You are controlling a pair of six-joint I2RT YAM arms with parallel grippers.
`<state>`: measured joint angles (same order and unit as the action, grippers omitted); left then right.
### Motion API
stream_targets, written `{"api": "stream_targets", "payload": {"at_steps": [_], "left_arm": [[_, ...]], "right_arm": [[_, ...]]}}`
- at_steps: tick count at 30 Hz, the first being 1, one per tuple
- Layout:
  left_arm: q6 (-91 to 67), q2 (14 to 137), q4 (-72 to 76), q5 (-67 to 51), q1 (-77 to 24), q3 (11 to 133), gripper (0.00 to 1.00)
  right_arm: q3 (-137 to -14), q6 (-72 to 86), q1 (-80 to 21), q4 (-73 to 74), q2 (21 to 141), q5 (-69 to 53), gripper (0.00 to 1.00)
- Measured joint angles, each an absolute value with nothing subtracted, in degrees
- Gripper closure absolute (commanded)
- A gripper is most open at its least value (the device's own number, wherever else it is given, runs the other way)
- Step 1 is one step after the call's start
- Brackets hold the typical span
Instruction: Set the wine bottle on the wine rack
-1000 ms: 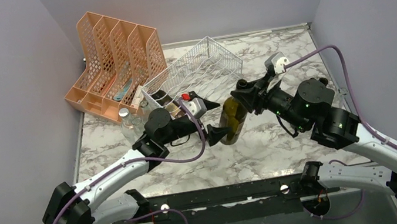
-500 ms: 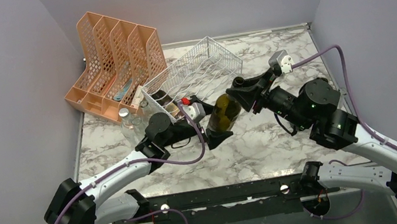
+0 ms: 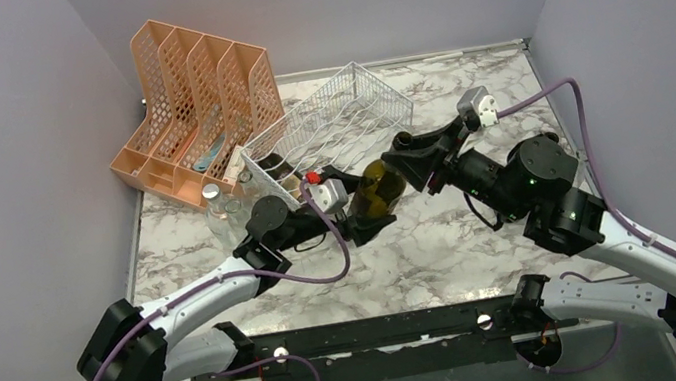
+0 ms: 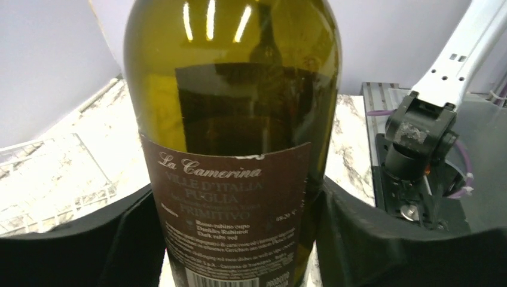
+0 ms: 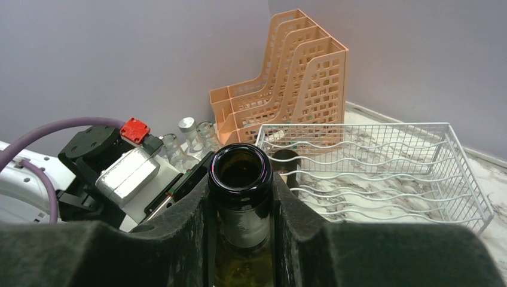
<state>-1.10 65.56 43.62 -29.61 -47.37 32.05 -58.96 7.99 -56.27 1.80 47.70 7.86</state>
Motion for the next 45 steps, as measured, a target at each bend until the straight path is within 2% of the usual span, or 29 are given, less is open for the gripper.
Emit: {"api": "stream_targets", "payload": {"at_steps": [1,2,5,7,9,18,26,32,35,39,45], "left_arm": [[-1.0,65.8,44.0,-29.5,-47.4,32.1,0.78],[-0.7,66.1,44.3,-29.5,-47.4,32.1,0.99],[0.4,66.6,44.6,-29.5,-47.4,32.1,1.0],[2.7,66.9,44.1,-28.8,-47.5,32.1,1.0],[5.0,67.4,43.5,-27.4,-47.5,32.1,1.0],[22.5,71.8,41.9,-20.4,-47.4,34.3,1.0],[48.7,76.4,39.2,-22.1,-47.4,40.9,1.0],[64.8,79.3,36.5,-23.1,-47.4,47.7,1.0],[71.3,79.9,33.5,-24.0,-47.4,51.0,1.0],[79.8,79.8,28.2,-26.8,-47.4,54.6,1.0],[88.2,79.0,17.7,-29.6,-47.4,57.3,1.0]], "right_arm": [[-59.0,7.9,-56.2,1.8,47.7,7.9,0.99],[-59.0,7.9,-56.2,1.9,47.6,7.8,0.91],[-59.0,8.0,-56.2,3.1,47.3,7.8,0.31],[-59.7,9.9,-56.2,4.7,47.2,7.8,0.2],[-61.6,11.6,-56.3,7.4,47.1,8.0,0.16],[-68.9,15.6,-56.3,25.0,42.5,12.4,0.19],[-78.1,16.5,-56.3,40.1,41.6,16.6,0.22],[-79.2,16.7,-56.3,48.0,42.1,18.7,0.24],[-79.3,17.2,-56.3,51.4,43.4,19.8,0.28],[-79.3,17.7,-56.3,54.5,45.5,20.2,0.4],[-78.0,17.7,-56.3,56.1,46.7,18.7,0.42]]}}
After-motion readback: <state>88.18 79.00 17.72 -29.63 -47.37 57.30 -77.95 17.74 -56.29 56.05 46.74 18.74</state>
